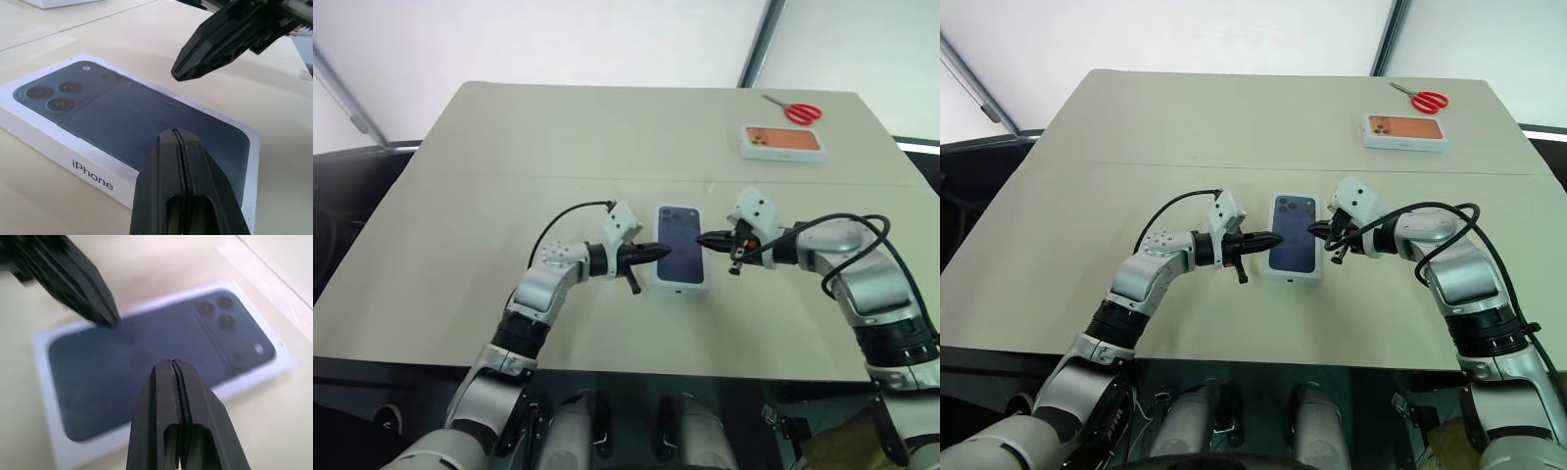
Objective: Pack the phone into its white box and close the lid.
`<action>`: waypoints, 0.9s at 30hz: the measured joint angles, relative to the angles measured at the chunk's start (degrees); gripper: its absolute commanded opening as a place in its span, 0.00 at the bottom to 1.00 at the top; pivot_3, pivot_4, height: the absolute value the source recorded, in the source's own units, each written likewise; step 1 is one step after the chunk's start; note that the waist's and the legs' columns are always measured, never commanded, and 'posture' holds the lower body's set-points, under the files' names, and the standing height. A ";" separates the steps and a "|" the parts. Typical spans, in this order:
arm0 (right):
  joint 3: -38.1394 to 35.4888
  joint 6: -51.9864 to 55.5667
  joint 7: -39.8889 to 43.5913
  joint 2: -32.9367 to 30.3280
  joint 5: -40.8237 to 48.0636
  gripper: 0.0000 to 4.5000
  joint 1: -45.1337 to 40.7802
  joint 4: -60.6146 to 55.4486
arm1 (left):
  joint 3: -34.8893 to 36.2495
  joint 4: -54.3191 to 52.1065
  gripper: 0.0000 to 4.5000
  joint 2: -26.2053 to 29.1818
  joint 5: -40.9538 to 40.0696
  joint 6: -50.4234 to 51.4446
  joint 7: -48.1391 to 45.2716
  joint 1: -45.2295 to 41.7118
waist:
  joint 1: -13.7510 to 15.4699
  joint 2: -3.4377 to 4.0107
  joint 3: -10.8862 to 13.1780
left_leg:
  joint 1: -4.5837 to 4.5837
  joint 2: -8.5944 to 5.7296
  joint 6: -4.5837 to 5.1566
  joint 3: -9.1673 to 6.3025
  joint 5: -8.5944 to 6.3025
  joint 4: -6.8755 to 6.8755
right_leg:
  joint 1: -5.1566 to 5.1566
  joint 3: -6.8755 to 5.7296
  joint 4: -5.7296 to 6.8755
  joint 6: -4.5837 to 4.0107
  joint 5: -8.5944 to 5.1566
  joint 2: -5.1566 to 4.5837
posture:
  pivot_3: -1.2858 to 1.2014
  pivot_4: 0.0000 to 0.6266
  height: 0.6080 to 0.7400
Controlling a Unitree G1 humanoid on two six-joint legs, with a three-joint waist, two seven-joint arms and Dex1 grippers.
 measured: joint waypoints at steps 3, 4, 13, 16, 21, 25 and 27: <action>3.07 -1.43 1.13 -2.31 -1.73 0.01 4.72 -1.48 | -0.49 1.36 0.00 0.47 1.04 -1.97 -0.31 0.81 | 0.16 0.00 0.00 | 0.00 -0.05 0.09 0.00 -0.06 0.00 | 0.01 -0.03 -0.01 0.00 0.00 -0.06 | 0.52 0.24 0.98; 3.32 -2.40 1.13 -2.48 -2.40 0.01 4.91 -2.02 | -1.16 1.32 0.00 0.95 1.47 -2.77 -0.48 0.93 | 0.07 0.05 -0.04 | 0.04 -0.08 0.16 0.03 -0.10 0.01 | 0.03 -0.01 -0.01 0.01 0.00 -0.10 | 0.52 0.24 0.98; 2.51 -0.16 -0.77 0.70 -1.94 0.27 0.91 2.40 | 0.74 3.39 0.27 1.66 0.65 -0.62 0.91 -1.53 | 0.01 -0.03 -0.05 | -0.03 -0.06 0.09 -0.02 -0.06 0.02 | -0.03 -0.04 0.01 0.00 0.00 -0.12 | 0.52 0.24 0.98; -0.27 -0.19 -0.59 0.59 -0.45 0.62 0.49 4.81 | 5.20 4.17 0.61 5.41 -0.89 -0.60 1.21 -2.40 | -0.09 -0.02 -0.03 | -0.05 -0.06 0.09 -0.01 -0.06 0.00 | -0.05 -0.06 0.01 0.00 0.00 -0.10 | 0.52 0.24 0.98; -5.10 -2.35 1.46 -0.84 2.52 1.00 -0.21 7.09 | 12.43 5.95 0.99 15.92 -4.20 -0.33 -3.80 -3.50 | -0.48 -0.01 0.00 | -0.04 -0.06 0.07 0.00 -0.05 -0.01 | -0.05 -0.08 0.01 0.01 0.00 -0.07 | 0.52 0.24 0.98; -6.87 -4.77 4.38 -2.54 3.95 1.00 -0.45 8.36 | 14.39 5.01 0.99 22.57 -4.84 -2.18 -8.58 0.58 | -0.54 0.00 0.00 | -0.04 -0.07 0.07 0.00 -0.06 -0.02 | -0.04 -0.07 -0.01 0.02 -0.01 -0.09 | 0.52 0.24 0.98; -7.81 -5.53 5.63 -3.46 4.54 1.00 -0.32 9.27 | 15.67 4.16 0.99 24.81 -5.53 -2.36 -10.11 3.57 | -0.51 -0.01 0.02 | -0.06 -0.07 0.06 0.00 -0.06 -0.02 | -0.07 -0.07 -0.01 0.01 -0.01 -0.11 | 0.52 0.24 0.98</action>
